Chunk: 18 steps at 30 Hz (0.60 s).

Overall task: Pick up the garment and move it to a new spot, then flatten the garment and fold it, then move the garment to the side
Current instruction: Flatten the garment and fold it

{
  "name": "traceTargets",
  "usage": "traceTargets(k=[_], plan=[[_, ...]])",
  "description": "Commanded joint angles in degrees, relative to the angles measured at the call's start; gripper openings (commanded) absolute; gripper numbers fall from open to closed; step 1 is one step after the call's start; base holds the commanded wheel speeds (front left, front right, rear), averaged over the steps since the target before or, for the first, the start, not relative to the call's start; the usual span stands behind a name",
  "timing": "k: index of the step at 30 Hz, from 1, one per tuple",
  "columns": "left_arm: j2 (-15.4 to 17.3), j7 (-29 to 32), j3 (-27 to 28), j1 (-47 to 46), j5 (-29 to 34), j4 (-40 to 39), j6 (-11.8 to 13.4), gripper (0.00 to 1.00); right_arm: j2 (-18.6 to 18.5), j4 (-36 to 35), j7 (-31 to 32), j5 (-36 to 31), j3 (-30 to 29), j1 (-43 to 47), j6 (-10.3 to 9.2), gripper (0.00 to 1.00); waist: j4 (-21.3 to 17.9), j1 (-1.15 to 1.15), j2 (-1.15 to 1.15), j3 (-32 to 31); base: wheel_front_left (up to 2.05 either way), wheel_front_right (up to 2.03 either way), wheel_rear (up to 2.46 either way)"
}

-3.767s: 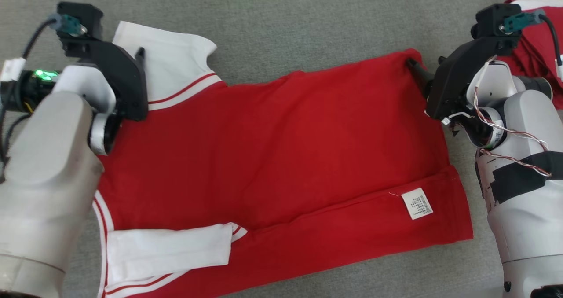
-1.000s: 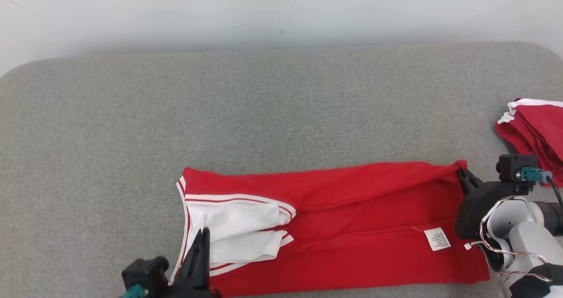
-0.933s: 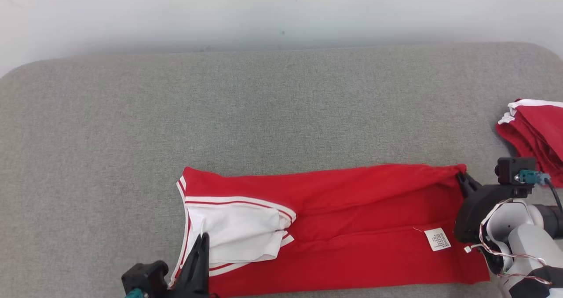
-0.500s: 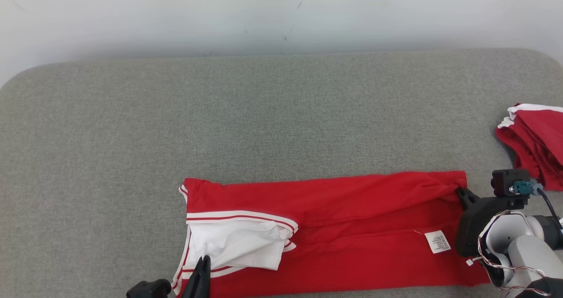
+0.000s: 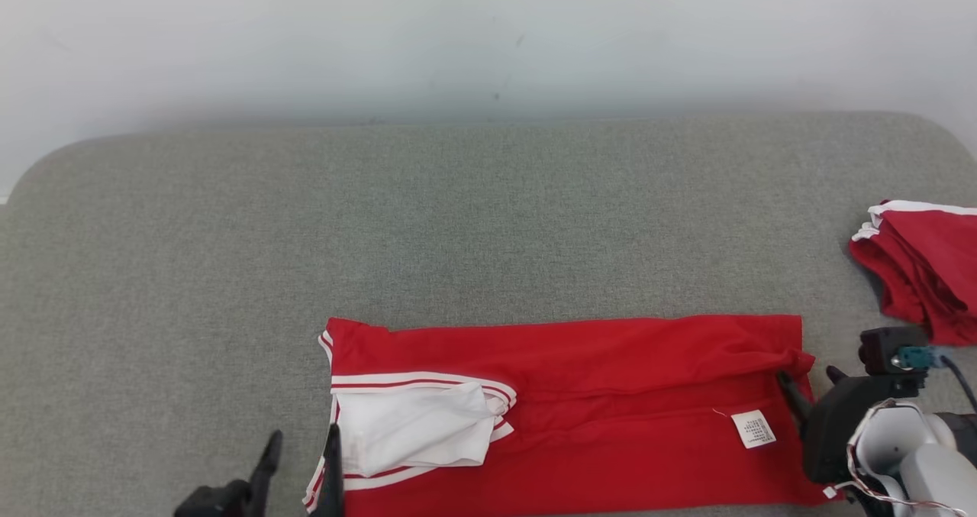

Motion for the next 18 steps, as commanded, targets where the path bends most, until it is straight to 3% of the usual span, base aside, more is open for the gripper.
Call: traceTargets(k=[1, 5, 11, 18], plan=[[0.68, -0.40, 1.27, 0.62, 1.50, -1.03, -0.38, 1.00, -1.00, -1.51, 0.62, 0.77, -0.93, 1.40, -0.15, 1.00, 0.22, 0.00, 0.00, -0.62, 0.00, 0.00, 0.00], [1.03, -0.44, 6.35, 1.22, 6.82, -6.06, -2.01, 1.00, -1.02, -5.55, 2.08, 1.21, -4.42, 3.49, -0.15, 1.00, 0.23, 0.00, 0.00, -0.91, 0.00, 0.00, 0.00], [-1.50, -0.47, 14.16, 2.26, 13.06, -10.95, -5.66, 1.00, 1.78, -9.09, 4.94, 0.47, -9.82, 4.26, -0.15, 1.00, 0.15, 0.00, 0.00, -0.23, 0.00, 0.00, 0.00], [-4.93, -0.42, 19.99, 1.08, 17.37, -11.16, -10.23, 1.00, 5.50, -7.69, 6.23, -1.43, -12.62, 1.62, -0.15, 1.00, 0.56, 0.00, 0.00, 1.65, 0.00, 0.00, 0.00]])
